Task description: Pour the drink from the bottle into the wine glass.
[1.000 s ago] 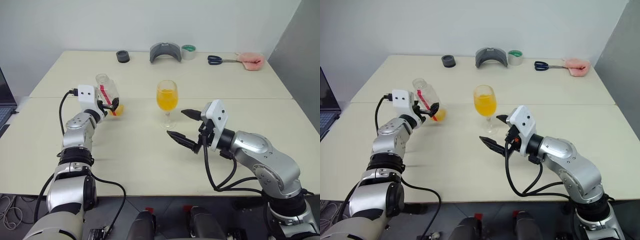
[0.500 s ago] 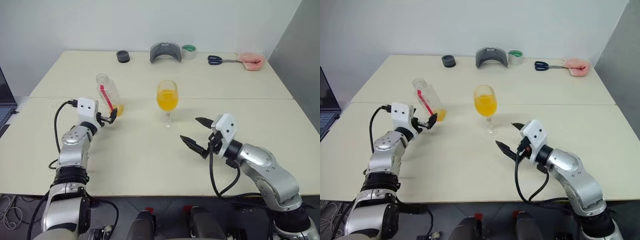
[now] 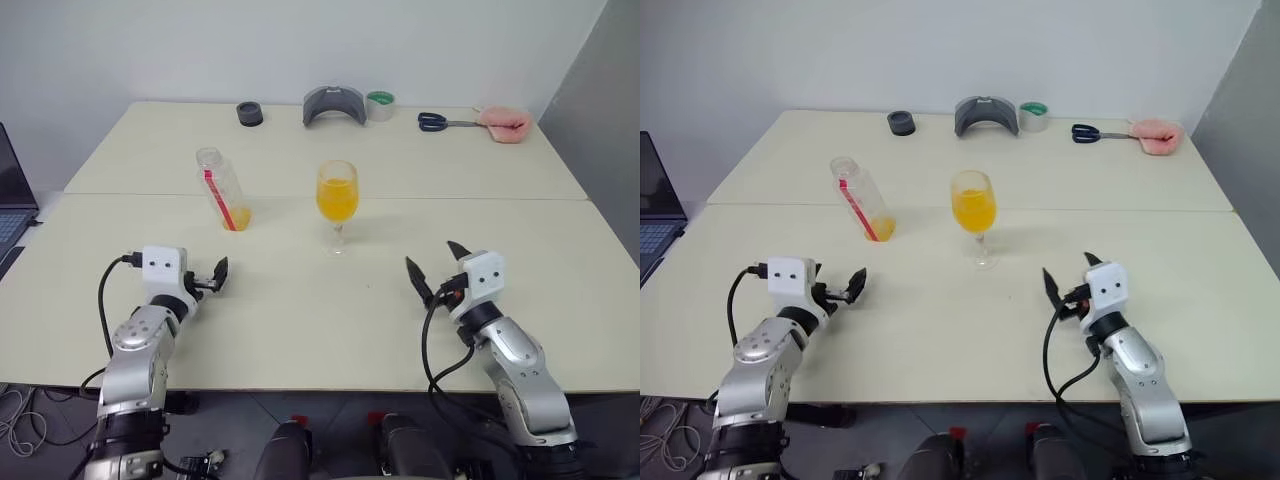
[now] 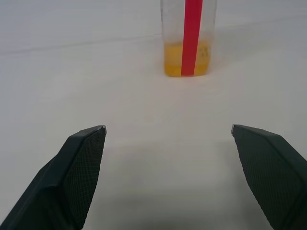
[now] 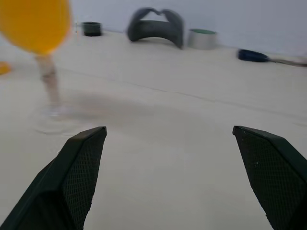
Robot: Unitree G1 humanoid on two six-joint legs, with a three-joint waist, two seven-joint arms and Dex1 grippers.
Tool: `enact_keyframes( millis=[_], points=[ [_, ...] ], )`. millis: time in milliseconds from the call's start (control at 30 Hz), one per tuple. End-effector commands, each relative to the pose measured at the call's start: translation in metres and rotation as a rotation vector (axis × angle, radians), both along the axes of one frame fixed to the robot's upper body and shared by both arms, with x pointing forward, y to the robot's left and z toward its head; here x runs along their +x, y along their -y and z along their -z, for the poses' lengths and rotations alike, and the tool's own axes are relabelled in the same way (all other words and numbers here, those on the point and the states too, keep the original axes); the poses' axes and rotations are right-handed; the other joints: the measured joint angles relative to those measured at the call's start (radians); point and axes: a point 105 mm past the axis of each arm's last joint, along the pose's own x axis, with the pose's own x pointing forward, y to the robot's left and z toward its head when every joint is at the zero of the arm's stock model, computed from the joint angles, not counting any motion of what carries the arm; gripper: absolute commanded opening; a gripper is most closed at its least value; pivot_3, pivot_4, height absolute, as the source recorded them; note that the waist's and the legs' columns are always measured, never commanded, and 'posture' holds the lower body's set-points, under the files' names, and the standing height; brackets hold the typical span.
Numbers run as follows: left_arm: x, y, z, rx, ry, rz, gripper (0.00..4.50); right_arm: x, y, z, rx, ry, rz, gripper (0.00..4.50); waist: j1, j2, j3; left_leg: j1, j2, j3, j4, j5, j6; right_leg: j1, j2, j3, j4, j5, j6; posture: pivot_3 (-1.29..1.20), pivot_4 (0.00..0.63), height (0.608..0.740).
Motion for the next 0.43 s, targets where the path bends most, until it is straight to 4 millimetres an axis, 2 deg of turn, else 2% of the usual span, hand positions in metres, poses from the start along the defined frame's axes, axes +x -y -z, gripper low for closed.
enact_keyframes(
  millis=[33,167,433],
  points=[
    [-0.003,-0.005,-0.023,0.007,0.102,-0.05,4.49,0.004,0.016,-0.01,0.007,0.067,0.087,4.5,0.0,0.0,0.0,0.0,0.0,0.0,0.0,0.0,0.0,0.0,0.0,0.0,0.0,0.0,0.0,0.0,0.15,0.74],
    [-0.003,-0.004,-0.026,-0.004,0.136,-0.06,4.49,0.007,0.021,-0.005,-0.012,0.068,0.102,4.5,0.0,0.0,0.0,0.001,0.0,0.001,0.0,0.0,-0.001,0.0,0.002,0.0,0.0,0.0,0.0,0.0,0.15,0.74],
    [-0.002,-0.003,-0.035,0.011,0.194,-0.074,4.49,0.014,0.02,-0.01,0.014,0.077,0.084,4.5,-0.001,0.0,0.0,0.001,0.0,0.002,-0.001,0.0,-0.001,0.0,0.002,0.0,0.0,0.0,0.0,0.0,0.15,0.74]
  ],
)
